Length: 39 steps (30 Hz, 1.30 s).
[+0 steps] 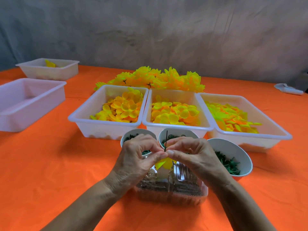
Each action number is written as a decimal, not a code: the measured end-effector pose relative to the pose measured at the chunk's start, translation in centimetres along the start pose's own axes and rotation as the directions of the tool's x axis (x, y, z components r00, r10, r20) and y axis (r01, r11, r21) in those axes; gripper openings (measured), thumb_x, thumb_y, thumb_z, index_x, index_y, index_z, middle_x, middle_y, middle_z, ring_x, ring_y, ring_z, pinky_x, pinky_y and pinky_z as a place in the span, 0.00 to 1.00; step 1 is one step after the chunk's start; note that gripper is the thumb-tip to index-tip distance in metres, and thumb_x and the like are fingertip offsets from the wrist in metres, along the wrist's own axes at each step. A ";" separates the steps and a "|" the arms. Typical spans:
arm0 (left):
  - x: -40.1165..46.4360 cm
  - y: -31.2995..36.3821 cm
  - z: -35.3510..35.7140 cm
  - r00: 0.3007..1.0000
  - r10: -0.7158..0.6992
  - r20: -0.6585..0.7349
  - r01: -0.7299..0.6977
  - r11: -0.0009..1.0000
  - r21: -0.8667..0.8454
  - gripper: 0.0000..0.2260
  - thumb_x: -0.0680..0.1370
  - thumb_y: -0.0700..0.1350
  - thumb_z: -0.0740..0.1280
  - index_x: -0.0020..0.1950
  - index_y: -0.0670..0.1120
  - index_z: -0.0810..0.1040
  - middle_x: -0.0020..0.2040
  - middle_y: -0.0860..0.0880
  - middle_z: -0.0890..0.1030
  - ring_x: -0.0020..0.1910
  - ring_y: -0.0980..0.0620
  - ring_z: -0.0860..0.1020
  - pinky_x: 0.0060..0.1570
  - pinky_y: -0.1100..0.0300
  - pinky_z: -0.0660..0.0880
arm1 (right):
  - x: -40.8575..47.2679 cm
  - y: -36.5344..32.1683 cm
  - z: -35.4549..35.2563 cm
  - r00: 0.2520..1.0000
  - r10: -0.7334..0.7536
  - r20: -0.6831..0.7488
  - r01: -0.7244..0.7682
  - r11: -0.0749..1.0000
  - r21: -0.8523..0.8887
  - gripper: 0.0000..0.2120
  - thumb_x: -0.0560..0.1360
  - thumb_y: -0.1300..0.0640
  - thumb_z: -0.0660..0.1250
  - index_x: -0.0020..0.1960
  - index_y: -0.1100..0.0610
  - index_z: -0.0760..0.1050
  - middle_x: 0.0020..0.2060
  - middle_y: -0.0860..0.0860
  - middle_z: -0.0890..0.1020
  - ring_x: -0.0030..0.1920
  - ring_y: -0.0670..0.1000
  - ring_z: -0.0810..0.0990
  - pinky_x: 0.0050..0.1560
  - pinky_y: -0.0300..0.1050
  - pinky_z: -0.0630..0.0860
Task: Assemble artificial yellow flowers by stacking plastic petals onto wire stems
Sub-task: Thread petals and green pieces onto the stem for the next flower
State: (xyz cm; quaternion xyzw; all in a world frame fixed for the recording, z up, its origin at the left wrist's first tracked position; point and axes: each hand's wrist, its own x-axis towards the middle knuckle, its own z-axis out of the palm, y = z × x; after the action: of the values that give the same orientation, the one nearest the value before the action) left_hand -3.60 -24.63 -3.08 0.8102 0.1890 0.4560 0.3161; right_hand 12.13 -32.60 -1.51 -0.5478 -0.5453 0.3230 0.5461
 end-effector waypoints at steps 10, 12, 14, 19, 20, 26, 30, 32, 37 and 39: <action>0.9 0.5 -0.6 0.982 -0.131 0.136 0.139 0.989 -0.048 0.03 0.67 0.46 0.75 0.37 0.48 0.83 0.36 0.53 0.80 0.38 0.57 0.78 0.42 0.65 0.73 | 1.2 -0.3 -1.0 0.983 0.081 -0.165 -0.079 0.997 0.024 0.04 0.70 0.65 0.72 0.39 0.58 0.84 0.37 0.57 0.85 0.38 0.49 0.82 0.41 0.42 0.77; 1.1 0.5 -0.6 0.983 -0.127 0.130 0.138 0.988 -0.076 0.07 0.66 0.44 0.78 0.34 0.50 0.81 0.36 0.53 0.81 0.39 0.55 0.79 0.44 0.61 0.75 | 2.3 0.0 -1.5 0.967 0.089 -0.241 -0.091 0.996 0.002 0.05 0.71 0.64 0.72 0.38 0.58 0.83 0.33 0.53 0.85 0.35 0.46 0.80 0.38 0.39 0.76; 1.2 0.3 -0.4 0.986 -0.123 0.112 0.133 0.987 -0.090 0.09 0.66 0.41 0.78 0.33 0.50 0.80 0.35 0.53 0.81 0.39 0.54 0.79 0.44 0.59 0.76 | 4.1 0.5 -2.5 0.935 0.068 -0.349 -0.097 0.993 -0.068 0.05 0.71 0.64 0.72 0.38 0.57 0.82 0.35 0.53 0.84 0.35 0.46 0.79 0.38 0.38 0.74; 1.2 -0.1 -0.2 0.985 -0.127 0.120 0.141 0.982 -0.123 0.08 0.67 0.41 0.77 0.33 0.49 0.81 0.35 0.49 0.81 0.36 0.54 0.78 0.40 0.61 0.75 | 10.2 1.8 -4.9 0.909 0.036 -0.416 -0.176 0.936 -0.305 0.08 0.70 0.65 0.72 0.50 0.62 0.82 0.45 0.58 0.84 0.39 0.48 0.81 0.34 0.31 0.73; 1.2 -0.1 -0.3 0.985 -0.122 0.118 0.137 0.983 -0.122 0.08 0.67 0.41 0.77 0.32 0.50 0.80 0.35 0.49 0.81 0.36 0.53 0.78 0.40 0.60 0.75 | 11.5 2.3 -5.1 0.912 0.057 -0.406 -0.221 0.902 -0.370 0.11 0.70 0.64 0.73 0.52 0.62 0.82 0.48 0.58 0.84 0.41 0.49 0.81 0.34 0.33 0.74; 1.2 -0.2 -0.1 0.988 -0.121 0.095 0.132 0.983 -0.124 0.11 0.66 0.44 0.77 0.30 0.55 0.77 0.35 0.49 0.80 0.36 0.56 0.78 0.40 0.64 0.74 | 17.3 4.8 -4.5 0.929 0.274 -0.250 -0.362 0.522 -0.772 0.24 0.69 0.60 0.75 0.64 0.59 0.75 0.59 0.57 0.79 0.61 0.56 0.76 0.54 0.47 0.73; 1.0 -0.3 -0.1 0.985 -0.138 0.107 0.154 0.973 -0.170 0.08 0.66 0.46 0.76 0.31 0.52 0.79 0.35 0.47 0.80 0.37 0.54 0.79 0.39 0.63 0.75 | 18.3 5.8 -3.5 0.926 0.274 -0.260 -0.360 0.432 -0.827 0.09 0.71 0.65 0.69 0.51 0.63 0.79 0.48 0.60 0.79 0.51 0.59 0.79 0.43 0.46 0.74; 1.1 -0.3 -0.1 0.985 -0.135 0.104 0.151 0.976 -0.159 0.08 0.66 0.46 0.76 0.31 0.53 0.78 0.35 0.47 0.80 0.37 0.54 0.79 0.39 0.61 0.76 | 18.2 5.7 -3.6 0.924 0.211 -0.318 -0.381 0.445 -0.811 0.07 0.71 0.66 0.66 0.35 0.61 0.74 0.35 0.59 0.75 0.40 0.58 0.75 0.33 0.43 0.66; 1.2 -0.4 0.2 0.988 -0.124 0.092 0.137 0.977 -0.160 0.09 0.66 0.46 0.75 0.30 0.55 0.77 0.34 0.50 0.79 0.35 0.55 0.77 0.39 0.62 0.75 | 17.7 4.8 -5.8 0.869 0.190 -0.457 -0.443 0.709 -0.549 0.13 0.71 0.61 0.70 0.32 0.59 0.70 0.28 0.56 0.67 0.32 0.52 0.66 0.31 0.44 0.58; 1.2 -0.3 0.2 0.989 -0.119 0.083 0.131 0.979 -0.159 0.09 0.66 0.46 0.75 0.30 0.56 0.78 0.33 0.52 0.79 0.35 0.57 0.77 0.39 0.64 0.73 | 17.0 4.5 -6.5 0.860 0.220 -0.460 -0.405 0.843 -0.354 0.07 0.72 0.61 0.71 0.41 0.66 0.78 0.33 0.57 0.72 0.36 0.52 0.70 0.35 0.45 0.64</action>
State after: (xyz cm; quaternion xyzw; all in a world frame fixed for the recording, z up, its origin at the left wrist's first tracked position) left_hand -2.80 -23.79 -2.67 0.7839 0.1896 0.4196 0.4165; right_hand 22.79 -17.19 -0.42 -0.7938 -0.3808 0.1589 0.4468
